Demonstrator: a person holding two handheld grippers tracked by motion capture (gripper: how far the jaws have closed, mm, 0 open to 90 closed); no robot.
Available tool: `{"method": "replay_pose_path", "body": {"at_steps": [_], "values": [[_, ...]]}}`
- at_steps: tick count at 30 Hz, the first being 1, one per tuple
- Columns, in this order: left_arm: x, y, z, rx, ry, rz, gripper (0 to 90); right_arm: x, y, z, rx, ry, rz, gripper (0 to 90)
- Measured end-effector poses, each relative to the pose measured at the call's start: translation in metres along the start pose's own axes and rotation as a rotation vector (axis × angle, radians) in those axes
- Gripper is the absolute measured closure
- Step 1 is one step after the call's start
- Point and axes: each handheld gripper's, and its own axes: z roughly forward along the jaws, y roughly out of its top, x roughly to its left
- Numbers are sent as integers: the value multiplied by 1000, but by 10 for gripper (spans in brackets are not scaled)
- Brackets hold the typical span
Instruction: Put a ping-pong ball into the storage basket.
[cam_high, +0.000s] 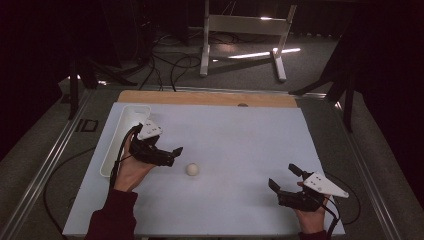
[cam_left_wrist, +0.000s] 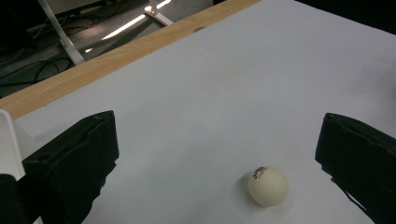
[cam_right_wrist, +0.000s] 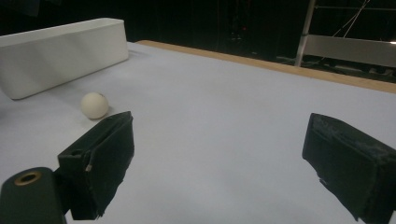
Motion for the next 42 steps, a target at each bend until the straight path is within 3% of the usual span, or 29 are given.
{"method": "replay_pose_path", "body": {"at_steps": [42], "values": [[-22, 10, 28, 60, -66, 52, 6, 0, 1, 0, -4, 3, 0, 89]]}}
